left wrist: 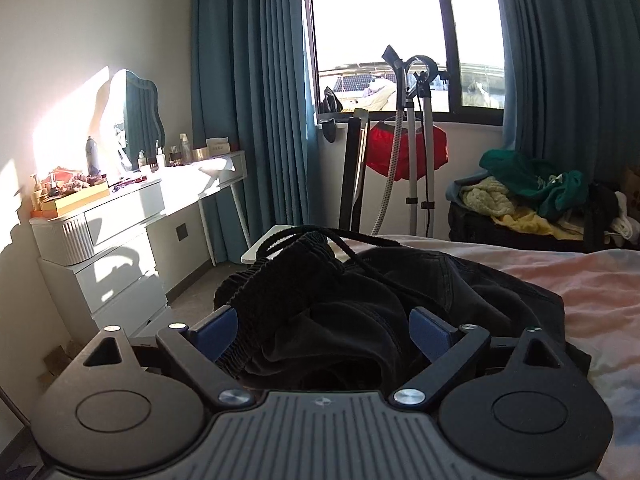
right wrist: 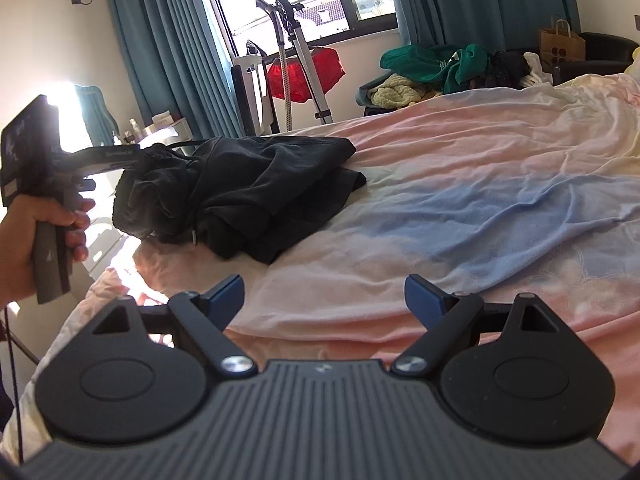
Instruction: Fold clothes
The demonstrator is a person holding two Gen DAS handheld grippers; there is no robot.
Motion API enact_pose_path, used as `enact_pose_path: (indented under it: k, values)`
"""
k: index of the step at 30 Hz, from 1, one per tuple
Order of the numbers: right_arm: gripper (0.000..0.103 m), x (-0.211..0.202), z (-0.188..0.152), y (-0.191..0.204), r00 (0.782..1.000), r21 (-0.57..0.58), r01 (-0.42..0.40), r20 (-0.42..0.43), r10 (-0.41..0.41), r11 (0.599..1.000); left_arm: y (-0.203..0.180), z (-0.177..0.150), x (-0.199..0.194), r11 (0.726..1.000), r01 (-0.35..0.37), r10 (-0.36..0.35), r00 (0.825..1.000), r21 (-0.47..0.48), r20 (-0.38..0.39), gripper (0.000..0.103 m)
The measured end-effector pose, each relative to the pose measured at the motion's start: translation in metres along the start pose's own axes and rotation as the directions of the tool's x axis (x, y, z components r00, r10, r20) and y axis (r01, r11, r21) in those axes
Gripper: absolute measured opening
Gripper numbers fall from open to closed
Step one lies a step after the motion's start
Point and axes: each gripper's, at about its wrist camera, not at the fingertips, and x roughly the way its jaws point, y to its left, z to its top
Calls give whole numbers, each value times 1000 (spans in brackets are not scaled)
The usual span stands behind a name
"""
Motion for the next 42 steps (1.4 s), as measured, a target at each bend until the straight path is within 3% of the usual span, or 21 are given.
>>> enact_pose_path:
  k: [4, 7, 9, 10, 12, 13, 14, 18, 21, 26, 30, 32, 35, 42]
  values:
    - [89, 24, -3, -7, 998, 49, -22, -51, 24, 999, 2, 34, 62, 1000, -27, 27, 998, 12, -58, 90]
    - [89, 46, -7, -10, 994, 73, -22, -104, 30, 997, 2, 46, 101, 999, -26, 29, 994, 26, -107, 80]
    - [89, 54, -8, -14, 992, 91, -16, -123, 27, 996, -1, 47, 122, 998, -30, 37, 989, 52, -144, 64]
    - [89, 58, -9, -15, 991, 97, -11, -129, 24, 995, -4, 44, 128, 997, -45, 55, 986, 64, -160, 46]
    - [89, 62, -9, -18, 990, 114, -11, -140, 27, 993, -11, 43, 130, 995, -59, 73, 982, 86, -176, 35]
    - [89, 63, -8, -19, 989, 124, -16, -143, 34, 992, -16, 42, 129, 993, -58, 76, 981, 106, -177, 21]
    - [89, 64, -8, -20, 988, 134, -23, -145, 43, 991, -20, 41, 127, 991, -57, 79, 981, 125, -179, 13]
    - [89, 56, -5, -20, 992, 126, -32, -120, 47, 992, -44, 37, 88, 959, -95, 135, 981, 267, -139, 8]
    - [89, 45, 0, -20, 995, 126, -36, -88, 47, 991, -50, 36, 34, 957, -79, 111, 989, 279, -99, 6]
    - [89, 19, 8, -18, 998, 100, -57, -17, 59, 993, -55, 20, -77, 950, 14, -5, 1000, 311, -31, 0]
    - [89, -6, 11, -16, 997, 77, -70, 25, 68, 995, -63, -15, -175, 930, 129, -149, 988, 344, 34, 0]
    - [89, -18, 10, -15, 996, 67, -77, 39, 74, 995, -63, -41, -210, 927, 201, -210, 978, 316, -7, 0]
    - [89, -34, 9, -13, 995, 45, -88, 59, 86, 995, -54, -78, -242, 933, 249, -246, 968, 260, -47, 0]
    - [89, -54, 4, 7, 990, -81, -87, 107, 95, 993, -8, -128, -267, 979, 205, -204, 977, 19, -56, 2]
